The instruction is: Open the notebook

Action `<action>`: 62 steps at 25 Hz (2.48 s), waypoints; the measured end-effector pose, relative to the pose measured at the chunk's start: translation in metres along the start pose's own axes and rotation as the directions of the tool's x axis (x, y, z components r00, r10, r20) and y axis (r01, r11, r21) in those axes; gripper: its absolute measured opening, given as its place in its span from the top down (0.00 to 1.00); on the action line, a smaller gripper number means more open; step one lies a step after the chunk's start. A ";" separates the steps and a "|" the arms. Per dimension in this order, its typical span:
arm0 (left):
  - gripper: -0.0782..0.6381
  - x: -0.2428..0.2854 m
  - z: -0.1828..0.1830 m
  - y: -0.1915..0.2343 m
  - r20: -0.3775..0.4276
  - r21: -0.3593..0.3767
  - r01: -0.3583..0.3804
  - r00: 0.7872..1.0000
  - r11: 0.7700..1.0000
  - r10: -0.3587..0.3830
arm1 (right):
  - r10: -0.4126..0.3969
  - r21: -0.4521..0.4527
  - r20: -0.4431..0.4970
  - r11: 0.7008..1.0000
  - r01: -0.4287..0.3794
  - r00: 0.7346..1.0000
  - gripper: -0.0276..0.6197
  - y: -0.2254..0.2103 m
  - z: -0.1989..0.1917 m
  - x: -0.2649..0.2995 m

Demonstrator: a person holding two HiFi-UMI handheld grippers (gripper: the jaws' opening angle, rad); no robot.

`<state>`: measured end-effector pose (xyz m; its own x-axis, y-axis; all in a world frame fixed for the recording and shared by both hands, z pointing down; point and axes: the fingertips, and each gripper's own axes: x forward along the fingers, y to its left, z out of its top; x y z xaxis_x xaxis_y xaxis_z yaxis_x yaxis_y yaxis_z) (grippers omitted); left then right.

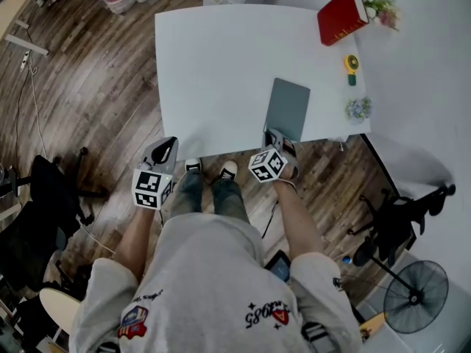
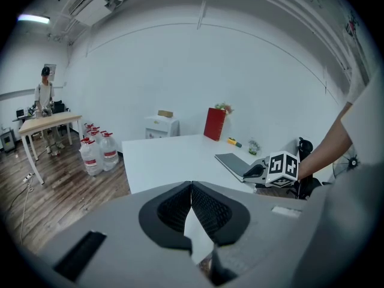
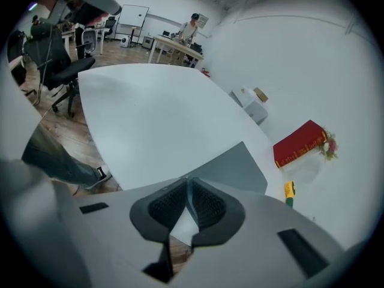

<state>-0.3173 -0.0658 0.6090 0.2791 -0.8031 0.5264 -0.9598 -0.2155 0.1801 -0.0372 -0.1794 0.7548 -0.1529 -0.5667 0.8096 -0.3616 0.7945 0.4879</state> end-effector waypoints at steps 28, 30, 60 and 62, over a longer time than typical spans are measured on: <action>0.88 0.029 0.030 -0.101 -0.022 0.125 0.160 0.987 0.979 -0.159 | -0.290 0.732 0.248 0.681 0.017 0.924 0.92 -0.131 -0.048 -0.117; 0.88 0.031 0.031 -0.106 -0.028 0.134 0.166 0.986 0.977 -0.164 | -0.314 0.766 0.245 0.642 0.015 0.917 0.92 -0.138 -0.061 -0.120; 0.88 0.065 0.034 -0.147 -0.085 0.175 0.198 0.979 0.964 -0.186 | -0.379 0.963 0.141 0.267 -0.038 0.914 0.92 -0.178 -0.196 -0.106; 0.88 0.067 0.033 -0.147 -0.091 0.176 0.195 0.979 0.965 -0.182 | -0.377 0.969 0.134 0.246 -0.040 0.917 0.92 -0.178 -0.205 -0.102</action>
<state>-0.1582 -0.1059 0.5901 0.4505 -0.6965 0.5585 -0.8768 -0.4628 0.1301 0.2314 -0.2182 0.6520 -0.1268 -0.8480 0.5145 -0.9735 0.0067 -0.2288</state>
